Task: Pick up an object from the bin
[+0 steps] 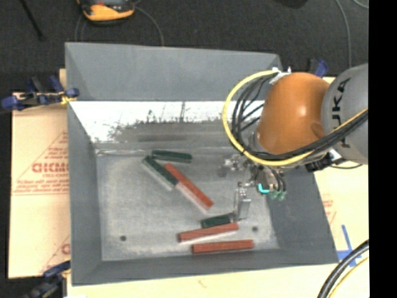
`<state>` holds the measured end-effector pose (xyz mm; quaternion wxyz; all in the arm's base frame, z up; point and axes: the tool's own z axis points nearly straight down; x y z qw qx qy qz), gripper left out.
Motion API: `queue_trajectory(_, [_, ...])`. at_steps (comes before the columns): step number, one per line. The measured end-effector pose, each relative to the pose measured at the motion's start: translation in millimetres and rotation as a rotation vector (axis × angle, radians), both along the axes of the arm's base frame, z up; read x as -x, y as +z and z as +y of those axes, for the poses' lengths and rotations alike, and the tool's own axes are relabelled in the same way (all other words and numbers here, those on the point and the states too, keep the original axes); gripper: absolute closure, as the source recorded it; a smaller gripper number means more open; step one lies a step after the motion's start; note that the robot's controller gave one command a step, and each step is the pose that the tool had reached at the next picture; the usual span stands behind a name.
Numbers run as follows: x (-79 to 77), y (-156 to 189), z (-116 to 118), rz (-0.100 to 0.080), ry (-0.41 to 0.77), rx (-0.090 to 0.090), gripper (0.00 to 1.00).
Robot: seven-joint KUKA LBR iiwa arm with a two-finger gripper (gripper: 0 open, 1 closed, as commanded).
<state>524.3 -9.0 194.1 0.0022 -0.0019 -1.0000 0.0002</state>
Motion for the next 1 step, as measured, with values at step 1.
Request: queue_trajectory(1, [-1.7,3.9,-0.1,-0.008,0.0,0.0,0.0])
